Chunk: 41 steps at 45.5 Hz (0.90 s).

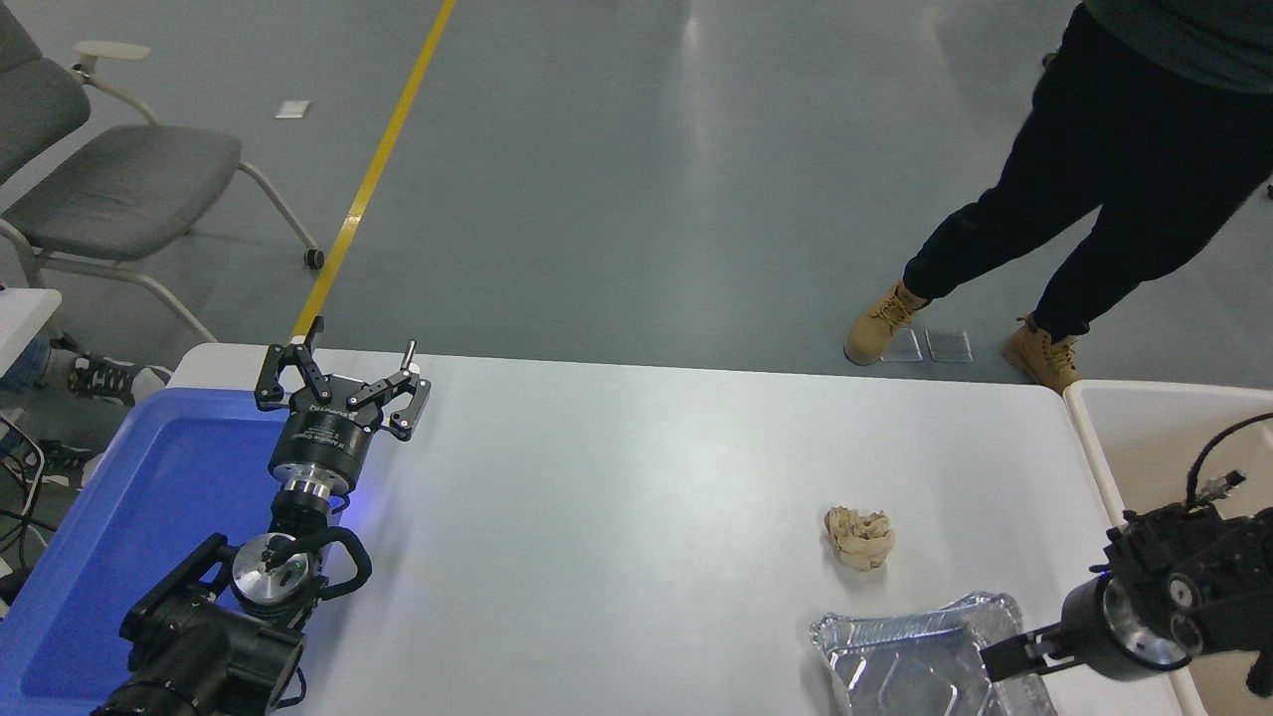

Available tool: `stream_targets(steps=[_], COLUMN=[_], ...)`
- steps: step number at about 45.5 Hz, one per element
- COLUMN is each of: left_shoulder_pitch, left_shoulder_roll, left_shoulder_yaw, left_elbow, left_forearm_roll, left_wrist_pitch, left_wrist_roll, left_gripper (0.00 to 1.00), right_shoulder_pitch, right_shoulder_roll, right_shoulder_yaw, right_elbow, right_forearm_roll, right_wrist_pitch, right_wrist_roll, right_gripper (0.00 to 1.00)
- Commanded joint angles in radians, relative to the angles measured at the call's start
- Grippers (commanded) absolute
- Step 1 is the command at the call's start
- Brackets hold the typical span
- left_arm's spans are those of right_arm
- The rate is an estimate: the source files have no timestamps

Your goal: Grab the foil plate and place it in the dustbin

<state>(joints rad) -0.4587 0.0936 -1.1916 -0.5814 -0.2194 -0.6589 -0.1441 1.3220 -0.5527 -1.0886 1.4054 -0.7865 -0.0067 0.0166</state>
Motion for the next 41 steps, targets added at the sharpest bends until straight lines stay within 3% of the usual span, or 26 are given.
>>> stream_targets(steps=[1,9,17,26,30,31,41], left_shoulder_pitch=[0.000,0.000,0.000,0.000,0.000,0.000,0.000], left_shoulder_roll=[0.000,0.000,0.000,0.000,0.000,0.000,0.000], left_shoulder_yaw=[0.000,0.000,0.000,0.000,0.000,0.000,0.000], left_elbow=[0.000,0.000,0.000,0.000,0.000,0.000,0.000], left_forearm_roll=[0.000,0.000,0.000,0.000,0.000,0.000,0.000], left_wrist_pitch=[0.001,-0.001,0.001,0.001,0.001,0.001,0.001], left_wrist_roll=[0.000,0.000,0.000,0.000,0.000,0.000,0.000], left_gripper=[0.99,0.99,0.99,0.99,0.99,0.99,0.99], right_shoulder_pitch=[-0.098,-0.121,-0.122,-0.122,-0.122,-0.122,-0.116], right_shoulder_roll=[0.011,0.011,0.011,0.011,0.011,0.011,-0.001], right_shoulder_yaw=[0.023,0.023,0.027,0.030,0.030,0.030,0.030], right_elbow=[-0.074,-0.102,-0.103,-0.102,-0.102,-0.102,-0.094], right_forearm_roll=[-0.017,-0.017,-0.017,-0.017,-0.017,-0.017,-0.014], right_wrist_pitch=[-0.044,-0.061,-0.073,-0.081,-0.081,-0.081,-0.081], right_wrist_roll=[0.000,0.000,0.000,0.000,0.000,0.002,0.002], right_gripper=[0.97,0.84,0.56,0.34,0.04,0.00,0.00])
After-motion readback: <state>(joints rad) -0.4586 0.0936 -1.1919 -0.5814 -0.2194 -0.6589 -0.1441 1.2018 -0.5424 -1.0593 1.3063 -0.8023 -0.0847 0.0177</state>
